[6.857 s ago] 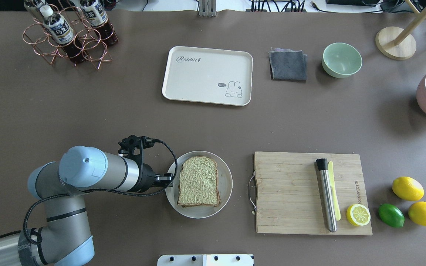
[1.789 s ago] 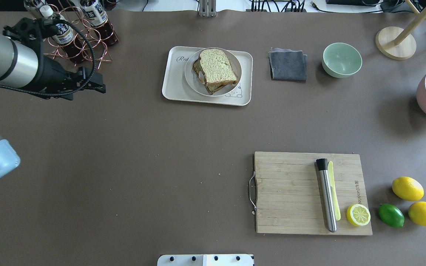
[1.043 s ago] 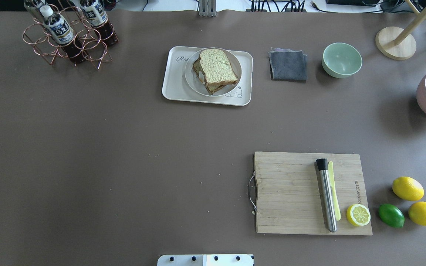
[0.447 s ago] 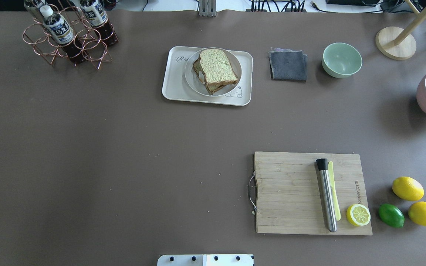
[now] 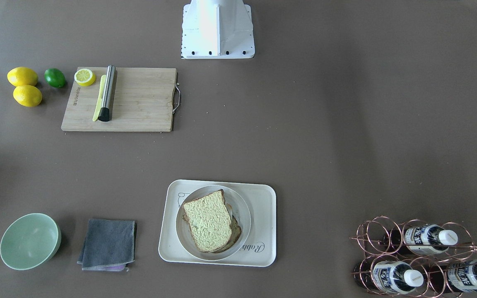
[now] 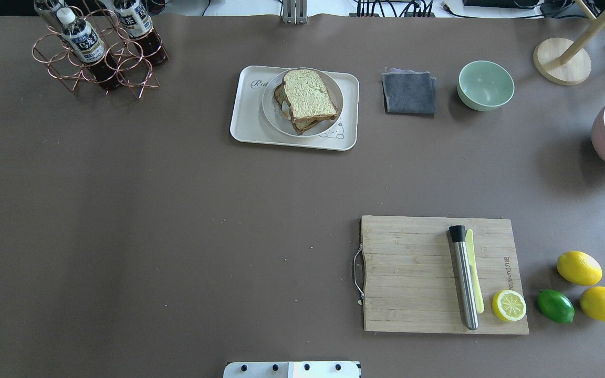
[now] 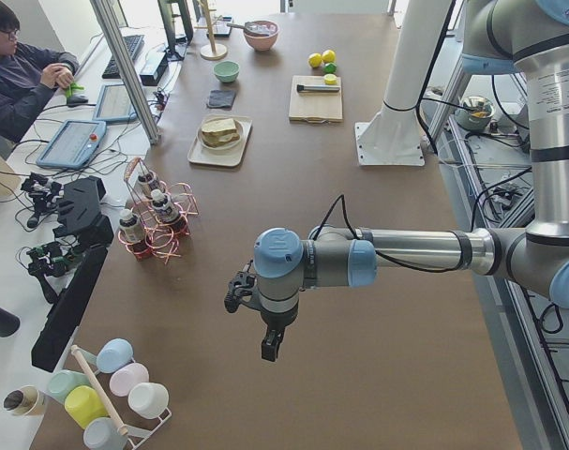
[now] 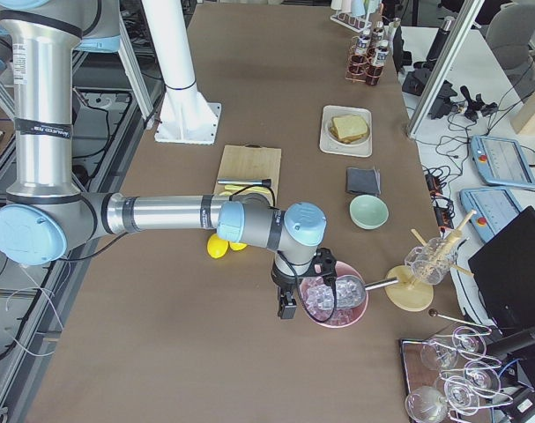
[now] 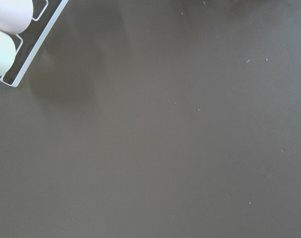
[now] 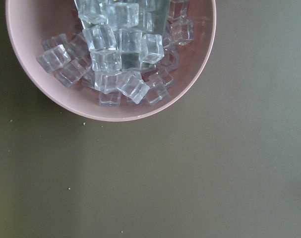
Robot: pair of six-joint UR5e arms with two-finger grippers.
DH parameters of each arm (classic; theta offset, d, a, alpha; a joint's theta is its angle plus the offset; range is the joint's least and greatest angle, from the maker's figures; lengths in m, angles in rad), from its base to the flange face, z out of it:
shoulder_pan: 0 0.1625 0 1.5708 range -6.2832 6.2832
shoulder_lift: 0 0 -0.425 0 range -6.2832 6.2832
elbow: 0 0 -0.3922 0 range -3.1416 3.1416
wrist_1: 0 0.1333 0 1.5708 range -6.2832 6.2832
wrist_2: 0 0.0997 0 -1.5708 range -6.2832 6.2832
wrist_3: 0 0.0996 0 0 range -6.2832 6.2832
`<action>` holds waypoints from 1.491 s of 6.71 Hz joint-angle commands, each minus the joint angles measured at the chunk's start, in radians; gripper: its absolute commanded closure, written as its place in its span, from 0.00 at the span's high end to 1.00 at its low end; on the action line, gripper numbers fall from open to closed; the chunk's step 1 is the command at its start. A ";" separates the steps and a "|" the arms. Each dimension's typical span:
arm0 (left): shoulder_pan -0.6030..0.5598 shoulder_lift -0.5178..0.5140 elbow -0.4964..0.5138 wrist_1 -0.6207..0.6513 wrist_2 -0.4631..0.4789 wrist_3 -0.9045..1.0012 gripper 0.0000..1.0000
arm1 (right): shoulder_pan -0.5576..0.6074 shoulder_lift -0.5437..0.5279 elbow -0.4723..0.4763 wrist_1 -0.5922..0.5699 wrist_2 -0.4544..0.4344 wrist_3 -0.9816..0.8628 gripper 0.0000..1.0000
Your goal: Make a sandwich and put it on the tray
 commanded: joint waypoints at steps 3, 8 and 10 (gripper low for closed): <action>-0.028 0.006 0.016 0.000 -0.004 -0.001 0.97 | 0.002 -0.008 -0.009 0.010 0.073 0.000 1.00; -0.028 0.006 0.075 0.007 -0.004 -0.005 0.97 | 0.034 -0.044 0.088 0.012 0.073 0.000 1.00; -0.028 0.005 0.108 -0.002 -0.006 -0.007 0.97 | 0.044 -0.046 0.087 0.012 0.070 -0.001 1.00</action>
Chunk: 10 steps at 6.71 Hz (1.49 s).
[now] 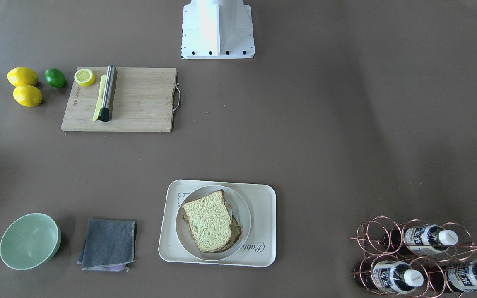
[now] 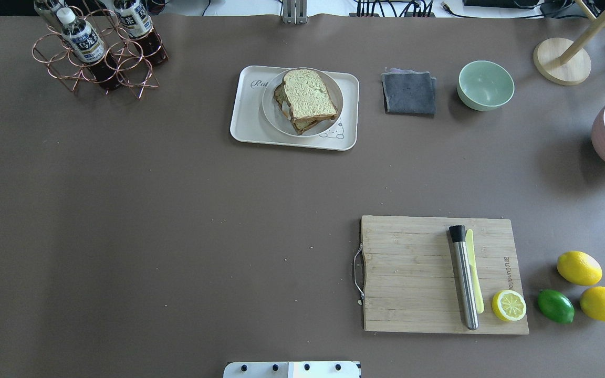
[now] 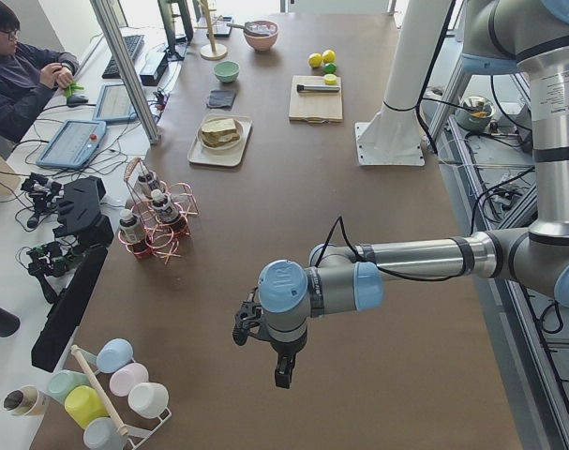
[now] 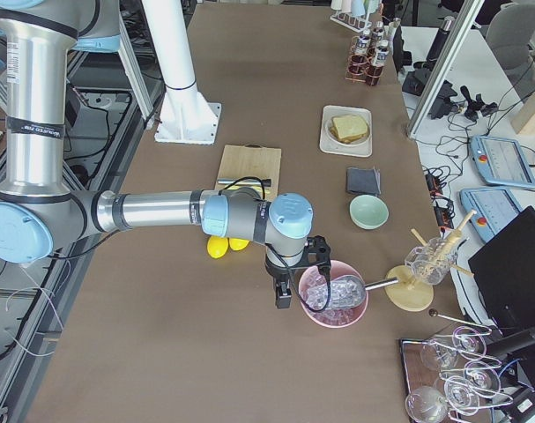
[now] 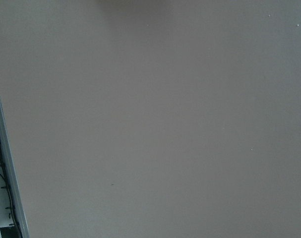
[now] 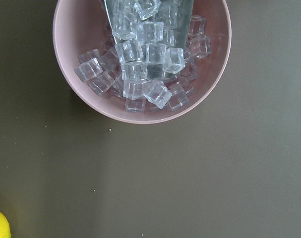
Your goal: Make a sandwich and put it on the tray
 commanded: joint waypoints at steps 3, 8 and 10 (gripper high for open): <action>0.000 -0.020 -0.008 -0.008 -0.001 -0.002 0.97 | 0.017 -0.005 -0.018 0.000 -0.007 0.000 1.00; -0.006 -0.040 -0.079 0.005 -0.135 -0.005 0.97 | 0.017 -0.063 -0.017 0.119 -0.026 -0.002 1.00; 0.002 -0.039 -0.077 0.005 -0.167 -0.002 0.97 | 0.017 -0.066 -0.023 0.120 -0.029 0.010 1.00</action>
